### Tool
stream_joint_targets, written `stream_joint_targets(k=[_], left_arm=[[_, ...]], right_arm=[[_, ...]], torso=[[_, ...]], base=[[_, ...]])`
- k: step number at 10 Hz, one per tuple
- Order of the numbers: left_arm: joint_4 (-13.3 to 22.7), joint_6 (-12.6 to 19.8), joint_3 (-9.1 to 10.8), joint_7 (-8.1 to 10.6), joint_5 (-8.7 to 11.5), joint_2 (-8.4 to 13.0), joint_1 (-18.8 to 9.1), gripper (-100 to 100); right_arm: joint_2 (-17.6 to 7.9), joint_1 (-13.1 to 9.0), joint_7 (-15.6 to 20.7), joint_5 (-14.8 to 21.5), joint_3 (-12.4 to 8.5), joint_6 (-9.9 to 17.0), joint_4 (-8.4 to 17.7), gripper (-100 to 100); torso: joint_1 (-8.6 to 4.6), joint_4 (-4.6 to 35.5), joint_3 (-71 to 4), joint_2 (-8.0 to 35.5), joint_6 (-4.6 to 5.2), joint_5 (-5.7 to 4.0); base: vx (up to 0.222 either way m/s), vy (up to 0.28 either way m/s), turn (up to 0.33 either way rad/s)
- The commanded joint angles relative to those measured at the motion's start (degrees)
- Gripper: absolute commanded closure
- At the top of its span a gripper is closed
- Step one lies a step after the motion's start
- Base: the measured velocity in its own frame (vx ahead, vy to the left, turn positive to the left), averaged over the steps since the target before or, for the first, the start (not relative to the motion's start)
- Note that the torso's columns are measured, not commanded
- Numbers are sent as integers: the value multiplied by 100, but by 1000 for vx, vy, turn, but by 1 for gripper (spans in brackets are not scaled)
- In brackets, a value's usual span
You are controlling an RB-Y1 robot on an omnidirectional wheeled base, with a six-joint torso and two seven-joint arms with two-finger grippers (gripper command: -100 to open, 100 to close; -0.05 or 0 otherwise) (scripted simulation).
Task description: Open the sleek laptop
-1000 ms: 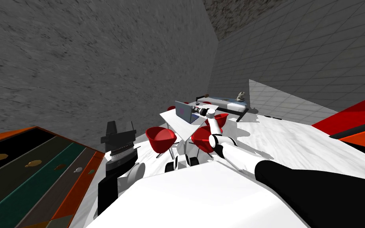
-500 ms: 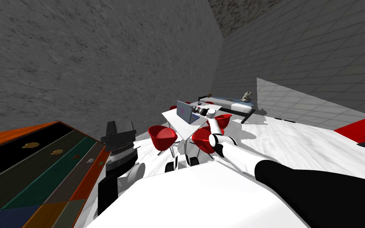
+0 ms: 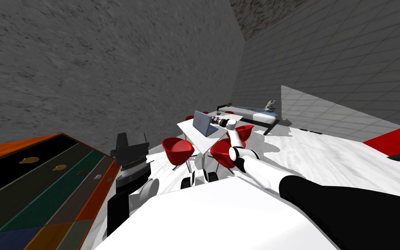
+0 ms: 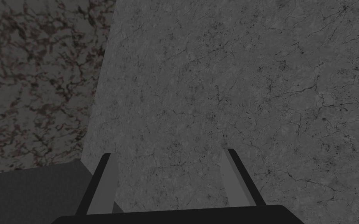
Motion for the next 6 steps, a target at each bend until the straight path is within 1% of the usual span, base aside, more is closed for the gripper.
stream_joint_targets(k=[1, 2, 3, 4, 6], left_arm=[[0, 0, 0, 0, 0, 0, 0, 0], [0, 0, 0, 0, 0, 0, 0, 0], [0, 0, 0, 0, 0, 0, -1, 0], [0, 0, 0, 0, 0, 0, -1, 0], [0, 0, 0, 0, 0, 0, -1, 0]], right_arm=[[3, -3, 0, -7, -1, 2, -5, 100], [176, -196, -32, 132, -67, -200, 245, 100], [176, -196, -32, 132, -67, -200, 245, 100], [350, -394, -68, 266, -133, -402, 462, 100], [350, -394, -68, 266, -133, -402, 484, 100]], torso=[[-1, 0, -1, -1, 0, 0], [-5, 1, 0, 0, -1, -1], [-8, 3, 2, 3, -15, -3], [-4, 4, 0, 0, -5, -3], [-2, 2, -2, -4, -2, -2]], base=[[0, 0, 0], [-36, -42, 124], [-33, -39, 117], [-32, -39, 114], [-18, -20, 61]])
